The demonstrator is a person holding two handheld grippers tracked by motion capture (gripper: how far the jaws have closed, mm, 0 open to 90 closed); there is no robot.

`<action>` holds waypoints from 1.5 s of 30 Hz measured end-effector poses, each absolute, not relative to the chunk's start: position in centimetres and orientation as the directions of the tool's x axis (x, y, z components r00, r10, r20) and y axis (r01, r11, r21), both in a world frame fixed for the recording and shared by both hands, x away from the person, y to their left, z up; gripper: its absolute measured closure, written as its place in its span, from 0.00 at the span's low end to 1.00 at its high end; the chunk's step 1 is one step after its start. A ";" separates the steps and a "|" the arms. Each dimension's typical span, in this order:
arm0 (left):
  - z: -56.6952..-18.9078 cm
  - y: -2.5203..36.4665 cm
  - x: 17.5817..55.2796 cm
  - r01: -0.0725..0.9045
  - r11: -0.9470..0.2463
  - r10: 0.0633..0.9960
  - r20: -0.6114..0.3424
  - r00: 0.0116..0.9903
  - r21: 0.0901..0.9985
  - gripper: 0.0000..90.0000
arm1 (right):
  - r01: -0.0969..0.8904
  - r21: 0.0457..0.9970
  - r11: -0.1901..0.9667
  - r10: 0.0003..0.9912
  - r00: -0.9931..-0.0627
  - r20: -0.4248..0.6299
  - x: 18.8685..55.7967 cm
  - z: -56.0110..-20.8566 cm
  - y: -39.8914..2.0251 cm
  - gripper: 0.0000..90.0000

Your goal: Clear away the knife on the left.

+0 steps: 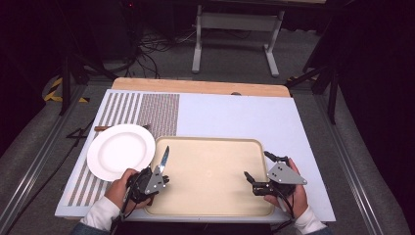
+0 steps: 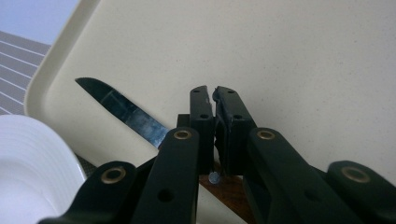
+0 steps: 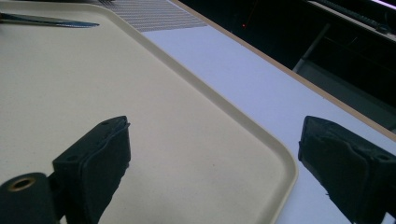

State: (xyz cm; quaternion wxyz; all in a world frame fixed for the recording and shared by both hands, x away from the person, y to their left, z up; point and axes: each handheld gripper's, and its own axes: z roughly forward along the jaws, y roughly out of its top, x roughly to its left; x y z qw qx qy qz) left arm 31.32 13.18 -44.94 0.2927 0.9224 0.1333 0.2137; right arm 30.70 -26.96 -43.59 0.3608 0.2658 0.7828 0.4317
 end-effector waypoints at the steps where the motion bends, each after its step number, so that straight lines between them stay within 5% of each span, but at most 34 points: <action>1: -44.8 13.3 31.2 0.128 -0.786 0.380 0.310 0.872 0.605 0.95 | 0.105 0.868 0.486 0.728 -0.598 -0.336 30.7 -43.6 -27.0 0.11; 31: -43.0 14.4 30.8 0.058 -0.721 0.395 0.340 0.853 0.691 0.84 | 0.099 0.870 0.483 0.727 -0.599 -0.336 30.6 -43.5 -26.9 0.11; 37: -42.7 14.7 30.7 0.055 -0.715 0.402 0.346 0.848 0.697 0.78 | 0.095 0.870 0.483 0.726 -0.599 -0.338 30.6 -43.4 -26.9 0.11; 45: -42.3 15.2 30.7 0.038 -0.698 0.400 0.346 0.849 0.715 0.56 | 0.095 0.871 0.482 0.726 -0.600 -0.336 30.6 -43.4 -26.9 0.11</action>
